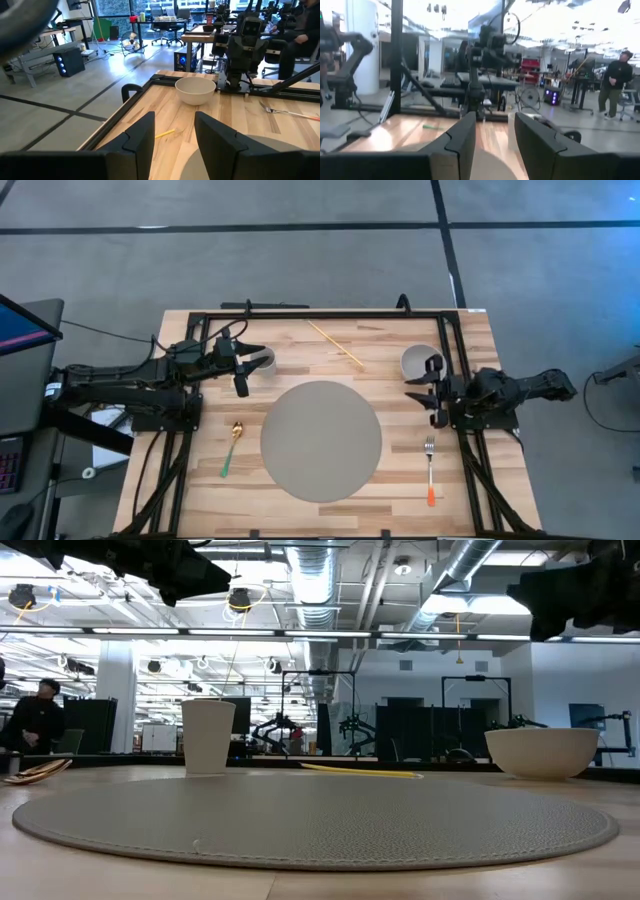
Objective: Pick & Place Utensil
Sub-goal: Put the gray bowl on the gray mat
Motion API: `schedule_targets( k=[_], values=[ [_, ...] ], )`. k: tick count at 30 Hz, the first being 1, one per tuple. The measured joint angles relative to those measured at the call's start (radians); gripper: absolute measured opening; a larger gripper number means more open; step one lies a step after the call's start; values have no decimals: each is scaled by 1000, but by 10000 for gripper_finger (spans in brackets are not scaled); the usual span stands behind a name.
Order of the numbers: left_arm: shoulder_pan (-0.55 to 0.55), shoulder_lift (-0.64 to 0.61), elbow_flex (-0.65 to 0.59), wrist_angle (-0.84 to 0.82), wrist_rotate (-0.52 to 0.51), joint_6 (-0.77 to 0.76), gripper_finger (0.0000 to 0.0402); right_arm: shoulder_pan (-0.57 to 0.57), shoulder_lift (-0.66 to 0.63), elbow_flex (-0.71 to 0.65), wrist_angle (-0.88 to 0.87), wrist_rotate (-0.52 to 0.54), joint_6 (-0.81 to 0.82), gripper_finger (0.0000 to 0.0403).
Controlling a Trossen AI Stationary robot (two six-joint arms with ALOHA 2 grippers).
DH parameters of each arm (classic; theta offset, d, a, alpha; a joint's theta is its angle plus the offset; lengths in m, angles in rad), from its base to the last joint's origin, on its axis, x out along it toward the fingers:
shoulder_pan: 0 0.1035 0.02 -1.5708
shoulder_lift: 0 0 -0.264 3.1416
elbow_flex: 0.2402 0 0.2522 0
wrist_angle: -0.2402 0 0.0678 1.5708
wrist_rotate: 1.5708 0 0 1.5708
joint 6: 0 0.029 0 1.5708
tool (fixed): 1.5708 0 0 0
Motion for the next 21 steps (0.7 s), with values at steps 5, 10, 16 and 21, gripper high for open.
schedule_targets(
  k=[5, 10, 16, 21],
  values=[
    [0, 0, 0, 0, 0, 0, 140, 0, 0, 0, 143, 2, 0, 130],
    [1, 0, 0, 4, 0, 12, 140, -1, 0, 1, 257, 3, -107, 130],
    [55, 0, 0, 13, 2, 51, 140, 0, 0, 2, 175, 177, -138, 135],
    [113, 29, 0, 17, -1, 49, 140, -1, 0, 2, 135, 317, -93, 161]
  ],
)
